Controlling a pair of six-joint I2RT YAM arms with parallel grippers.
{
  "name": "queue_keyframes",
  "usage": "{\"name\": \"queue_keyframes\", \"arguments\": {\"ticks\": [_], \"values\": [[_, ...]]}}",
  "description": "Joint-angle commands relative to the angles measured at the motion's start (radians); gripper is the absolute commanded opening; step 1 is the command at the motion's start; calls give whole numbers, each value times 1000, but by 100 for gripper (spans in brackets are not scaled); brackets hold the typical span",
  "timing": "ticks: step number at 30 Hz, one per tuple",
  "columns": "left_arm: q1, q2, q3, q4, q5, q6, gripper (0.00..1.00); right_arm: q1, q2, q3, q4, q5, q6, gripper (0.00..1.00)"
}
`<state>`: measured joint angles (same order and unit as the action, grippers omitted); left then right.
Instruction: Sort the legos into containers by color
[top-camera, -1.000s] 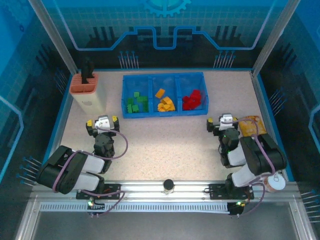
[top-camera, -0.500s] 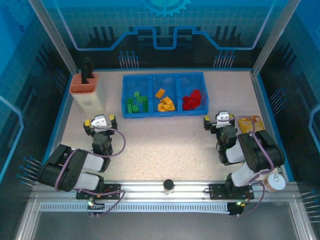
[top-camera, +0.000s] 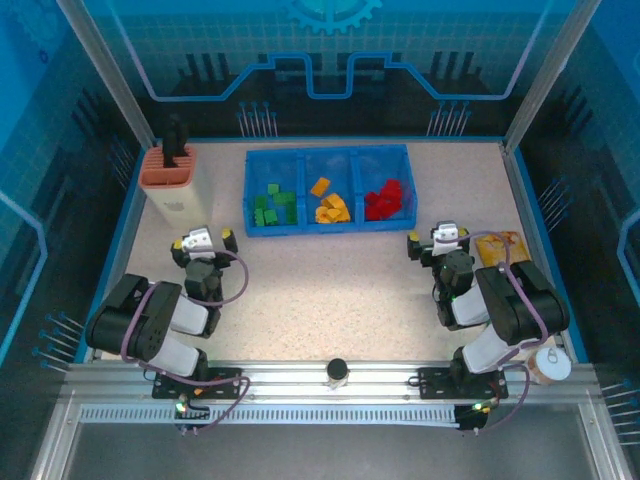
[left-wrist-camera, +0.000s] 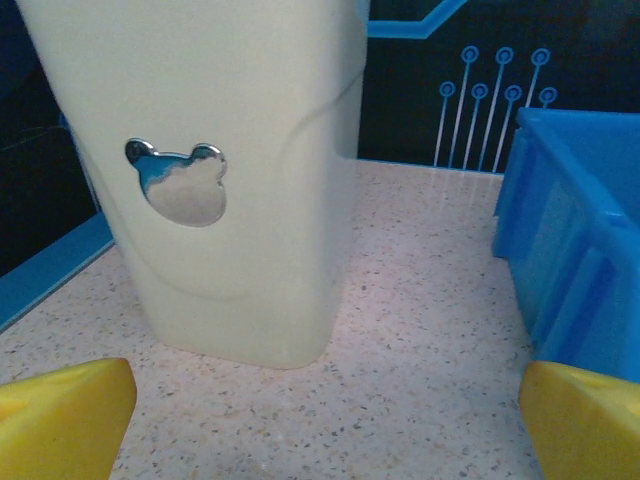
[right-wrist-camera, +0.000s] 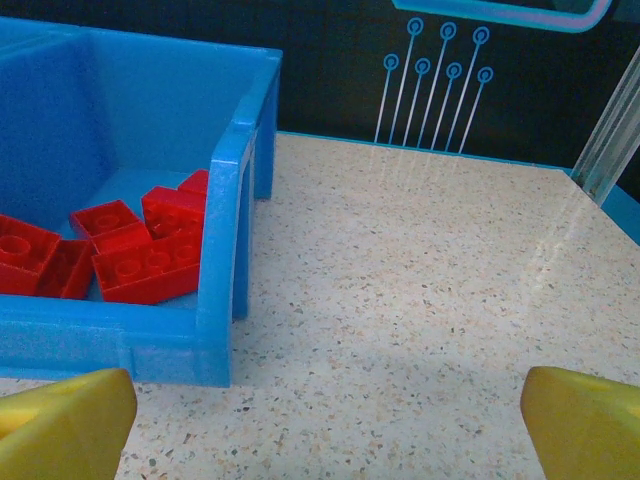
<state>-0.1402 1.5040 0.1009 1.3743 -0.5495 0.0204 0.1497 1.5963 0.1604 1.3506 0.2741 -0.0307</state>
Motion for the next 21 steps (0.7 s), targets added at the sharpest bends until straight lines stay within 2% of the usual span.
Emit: {"name": "queue_keyframes", "arguments": {"ticks": [1,3,5,6,8,14,16,18,19,21], "values": [[1,20,24,28,98,12,99,-6,-21,39,-37,-9,-11,100],[-8,36,35,28,127,39,99,-6,-40,79,-132,-8,-8,100],[-10,84,52,25,209,70,99,-11,-50,142,-263,-9,-1,100],[-17,125,86,25,221,101,99,-17,-51,177,-336,-15,4,100],[-14,115,104,-14,194,82,99,-46,-55,224,-434,-45,31,100],[10,85,166,-168,208,55,99,-72,-58,220,-429,-77,53,100],[38,67,223,-306,233,24,99,-73,-58,220,-431,-76,54,100],[103,50,278,-438,317,-35,99,-73,-59,223,-435,-77,56,100],[123,49,275,-435,357,-47,99,-75,-58,222,-436,-80,58,100],[122,48,274,-434,354,-44,99,-77,-60,223,-436,-84,59,100]]}}
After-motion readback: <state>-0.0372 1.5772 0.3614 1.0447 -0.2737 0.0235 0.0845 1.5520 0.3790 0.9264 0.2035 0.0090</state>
